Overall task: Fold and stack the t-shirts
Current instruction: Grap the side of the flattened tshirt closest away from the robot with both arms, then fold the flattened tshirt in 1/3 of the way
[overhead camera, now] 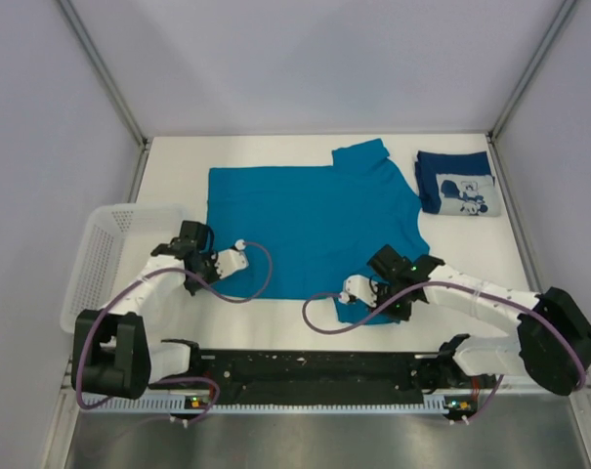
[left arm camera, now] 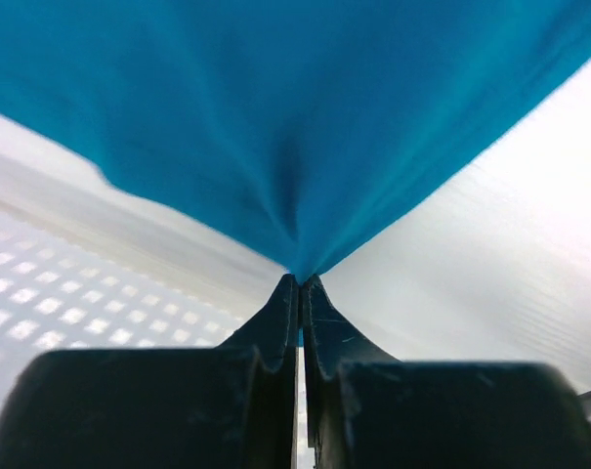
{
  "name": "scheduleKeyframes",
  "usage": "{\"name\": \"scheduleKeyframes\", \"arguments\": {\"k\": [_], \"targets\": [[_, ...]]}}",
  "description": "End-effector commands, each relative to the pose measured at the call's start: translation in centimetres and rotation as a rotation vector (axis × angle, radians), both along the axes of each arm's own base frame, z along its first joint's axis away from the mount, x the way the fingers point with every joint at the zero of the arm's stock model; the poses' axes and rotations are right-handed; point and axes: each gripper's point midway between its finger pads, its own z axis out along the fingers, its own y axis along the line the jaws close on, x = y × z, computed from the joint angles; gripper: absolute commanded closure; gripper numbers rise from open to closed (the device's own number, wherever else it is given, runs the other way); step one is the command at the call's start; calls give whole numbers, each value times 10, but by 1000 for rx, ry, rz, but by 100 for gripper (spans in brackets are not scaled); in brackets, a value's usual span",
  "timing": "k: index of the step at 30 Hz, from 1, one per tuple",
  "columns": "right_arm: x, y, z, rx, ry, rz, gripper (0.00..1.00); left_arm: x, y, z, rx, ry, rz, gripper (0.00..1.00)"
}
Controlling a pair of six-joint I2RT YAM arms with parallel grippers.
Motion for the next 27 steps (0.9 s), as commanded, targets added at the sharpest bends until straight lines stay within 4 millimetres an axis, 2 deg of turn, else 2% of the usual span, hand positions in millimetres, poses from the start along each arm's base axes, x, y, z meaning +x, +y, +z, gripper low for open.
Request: {"name": "scheduleKeyframes", "arguments": {"k": [1, 5, 7, 8, 13, 19, 23, 27], "targets": [[41, -1, 46, 82, -160, -68, 100, 29, -8, 31, -58, -58, 80, 100], [85, -7, 85, 130, -298, -102, 100, 51, -9, 43, -63, -86, 120, 100], [106, -10, 97, 130, -352, -110, 100, 64, -10, 47, -64, -98, 138, 100], [117, -12, 101, 128, -371, -111, 100, 71, -3, 51, -29, -118, 168, 100], [176, -21, 112, 66, -453, -122, 100, 108, 2, 66, -30, -165, 240, 100], [236, -31, 120, -23, -514, -99, 100, 134, -1, 64, -36, -155, 253, 100], [266, -34, 128, -68, -553, -69, 100, 147, -1, 61, -24, -142, 262, 100], [287, -33, 130, -105, -578, -30, 100, 150, 3, 49, 8, -106, 276, 100]]}}
